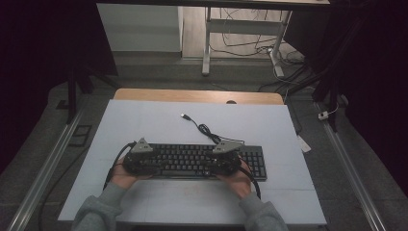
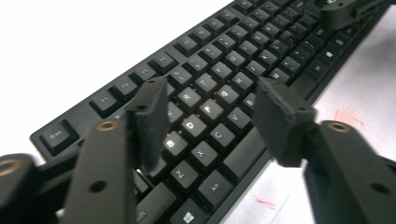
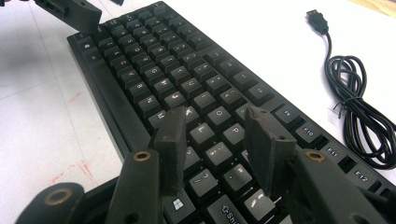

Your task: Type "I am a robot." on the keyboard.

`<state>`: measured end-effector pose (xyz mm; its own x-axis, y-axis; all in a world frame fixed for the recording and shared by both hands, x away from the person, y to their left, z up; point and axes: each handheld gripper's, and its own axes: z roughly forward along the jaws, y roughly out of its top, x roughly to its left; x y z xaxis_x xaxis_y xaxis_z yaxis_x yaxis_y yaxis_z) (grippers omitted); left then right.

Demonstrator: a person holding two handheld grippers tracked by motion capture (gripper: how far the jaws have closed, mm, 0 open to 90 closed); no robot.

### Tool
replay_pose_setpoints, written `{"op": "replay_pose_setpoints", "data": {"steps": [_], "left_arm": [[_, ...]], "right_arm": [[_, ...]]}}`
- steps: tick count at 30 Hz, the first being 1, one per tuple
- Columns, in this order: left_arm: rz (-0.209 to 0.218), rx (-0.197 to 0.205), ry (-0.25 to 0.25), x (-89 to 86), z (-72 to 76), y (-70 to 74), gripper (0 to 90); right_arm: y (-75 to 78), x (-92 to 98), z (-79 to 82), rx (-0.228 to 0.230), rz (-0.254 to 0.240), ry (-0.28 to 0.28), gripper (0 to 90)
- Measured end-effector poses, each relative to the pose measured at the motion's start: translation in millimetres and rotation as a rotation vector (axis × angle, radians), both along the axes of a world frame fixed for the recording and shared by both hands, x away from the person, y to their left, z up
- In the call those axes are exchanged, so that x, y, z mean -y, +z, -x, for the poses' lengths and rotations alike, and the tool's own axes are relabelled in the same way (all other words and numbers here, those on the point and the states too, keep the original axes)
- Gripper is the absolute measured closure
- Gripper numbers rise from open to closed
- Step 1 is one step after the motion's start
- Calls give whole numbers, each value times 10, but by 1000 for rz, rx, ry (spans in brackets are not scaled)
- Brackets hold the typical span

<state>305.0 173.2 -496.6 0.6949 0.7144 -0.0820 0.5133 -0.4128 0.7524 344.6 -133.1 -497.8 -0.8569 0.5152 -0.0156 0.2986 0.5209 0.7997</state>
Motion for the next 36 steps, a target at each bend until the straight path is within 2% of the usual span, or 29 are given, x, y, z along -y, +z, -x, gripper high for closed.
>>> {"op": "replay_pose_setpoints", "data": {"steps": [6,11,16,36], "left_arm": [[-8,-13,-43,68,17,-21,701],[-35,-29,-75,138,29,-50,887],[-59,-39,-103,211,37,-86,891],[-105,-61,-138,391,39,-227,890]], "right_arm": [[-3,-4,1,1,-5,1,589],[-5,-4,0,1,-3,0,587],[-5,-7,1,2,-2,0,586],[-18,-14,-1,-1,9,0,582]]}}
